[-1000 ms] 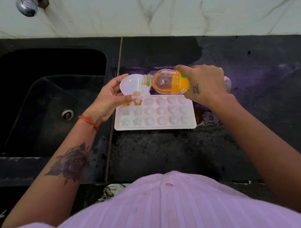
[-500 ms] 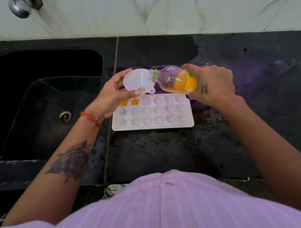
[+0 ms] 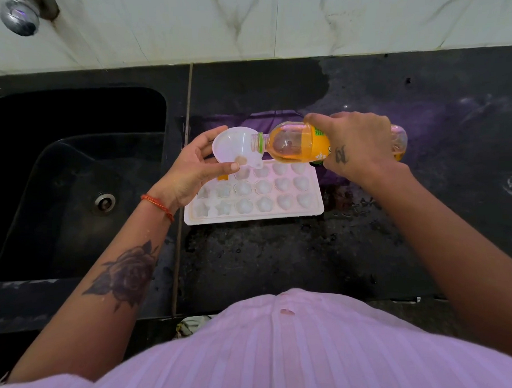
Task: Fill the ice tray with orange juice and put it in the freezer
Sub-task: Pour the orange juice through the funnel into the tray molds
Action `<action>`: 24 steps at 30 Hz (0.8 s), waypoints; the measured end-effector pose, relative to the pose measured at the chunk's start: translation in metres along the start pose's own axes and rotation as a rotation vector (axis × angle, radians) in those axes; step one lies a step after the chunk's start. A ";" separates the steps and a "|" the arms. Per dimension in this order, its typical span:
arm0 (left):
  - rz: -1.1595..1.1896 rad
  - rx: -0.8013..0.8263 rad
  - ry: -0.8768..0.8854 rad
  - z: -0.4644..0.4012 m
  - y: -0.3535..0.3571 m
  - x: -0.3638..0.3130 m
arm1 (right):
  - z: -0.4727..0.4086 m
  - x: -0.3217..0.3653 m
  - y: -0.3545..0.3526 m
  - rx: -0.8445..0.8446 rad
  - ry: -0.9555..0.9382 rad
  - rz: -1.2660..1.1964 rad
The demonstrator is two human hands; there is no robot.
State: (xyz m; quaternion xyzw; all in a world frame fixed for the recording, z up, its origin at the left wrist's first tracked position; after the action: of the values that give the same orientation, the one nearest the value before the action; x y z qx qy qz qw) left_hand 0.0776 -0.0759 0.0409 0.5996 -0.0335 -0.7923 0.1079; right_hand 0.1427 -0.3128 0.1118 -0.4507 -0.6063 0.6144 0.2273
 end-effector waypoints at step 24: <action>0.005 -0.008 0.009 0.002 -0.001 -0.005 | 0.001 -0.001 -0.002 0.067 0.069 -0.136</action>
State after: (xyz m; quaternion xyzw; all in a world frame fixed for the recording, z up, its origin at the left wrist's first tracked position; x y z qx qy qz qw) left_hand 0.0772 -0.0737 0.0463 0.6025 -0.0314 -0.7896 0.1121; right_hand 0.1417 -0.3138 0.1136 -0.4215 -0.6064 0.6018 0.3041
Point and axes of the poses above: each hand's wrist, its own z-axis away from the middle knuckle, its own y-axis out of the palm, x = y × z, the point moved 3 cm from there along -z, towards the middle knuckle, and after that the axes turned 8 degrees about z, right-handed, at the moved point
